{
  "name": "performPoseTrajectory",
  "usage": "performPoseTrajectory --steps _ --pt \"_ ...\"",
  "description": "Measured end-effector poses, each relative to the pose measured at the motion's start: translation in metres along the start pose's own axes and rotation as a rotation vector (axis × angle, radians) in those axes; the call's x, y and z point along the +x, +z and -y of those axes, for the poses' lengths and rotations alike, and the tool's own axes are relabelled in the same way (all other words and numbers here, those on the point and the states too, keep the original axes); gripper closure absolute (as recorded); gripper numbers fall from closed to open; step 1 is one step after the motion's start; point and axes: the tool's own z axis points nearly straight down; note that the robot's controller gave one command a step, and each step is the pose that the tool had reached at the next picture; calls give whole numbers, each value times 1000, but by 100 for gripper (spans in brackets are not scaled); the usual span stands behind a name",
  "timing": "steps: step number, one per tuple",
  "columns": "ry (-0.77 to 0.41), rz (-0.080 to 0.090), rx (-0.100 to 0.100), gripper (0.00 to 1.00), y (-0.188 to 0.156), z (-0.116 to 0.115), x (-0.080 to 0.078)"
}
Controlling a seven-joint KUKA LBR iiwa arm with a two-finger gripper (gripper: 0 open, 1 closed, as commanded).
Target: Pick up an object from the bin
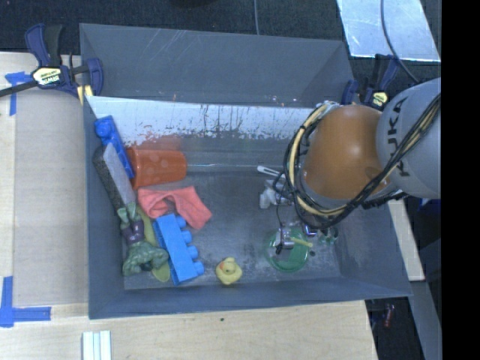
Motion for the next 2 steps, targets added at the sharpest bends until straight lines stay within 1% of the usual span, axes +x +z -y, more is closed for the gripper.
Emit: performPoseTrajectory --steps 1,2 --pt "-234 -14 3 0 12 51 12" --pt "-474 -1 2 0 34 63 21"
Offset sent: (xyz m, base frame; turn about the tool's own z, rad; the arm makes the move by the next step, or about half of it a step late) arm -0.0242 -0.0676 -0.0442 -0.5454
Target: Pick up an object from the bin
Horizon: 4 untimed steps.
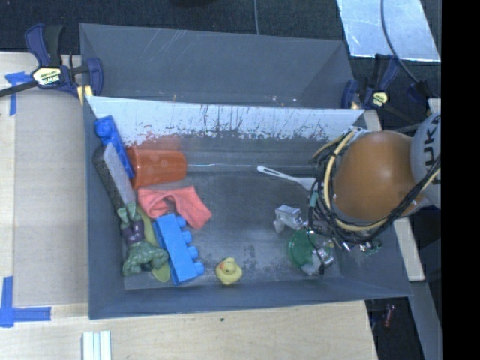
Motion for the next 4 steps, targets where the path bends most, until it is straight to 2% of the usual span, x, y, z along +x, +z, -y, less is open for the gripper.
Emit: performPoseTrajectory --steps 1,2,3,4 --pt "270 -10 0 100 9 -5 1" --pt "271 -10 0 100 9 -5 1" --pt "271 -11 -1 100 -19 -5 2" --pt "272 -14 -3 100 -72 -6 2"
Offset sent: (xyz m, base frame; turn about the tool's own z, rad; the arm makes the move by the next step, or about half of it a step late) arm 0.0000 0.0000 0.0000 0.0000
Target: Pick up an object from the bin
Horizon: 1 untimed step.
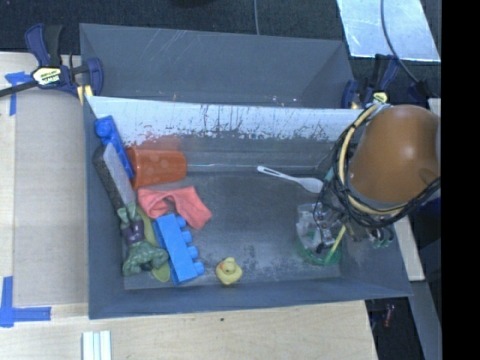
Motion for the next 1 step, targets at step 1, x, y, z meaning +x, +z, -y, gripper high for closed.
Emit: performPoseTrajectory --steps 1 --pt "0 0 0 100 -37 0 0"
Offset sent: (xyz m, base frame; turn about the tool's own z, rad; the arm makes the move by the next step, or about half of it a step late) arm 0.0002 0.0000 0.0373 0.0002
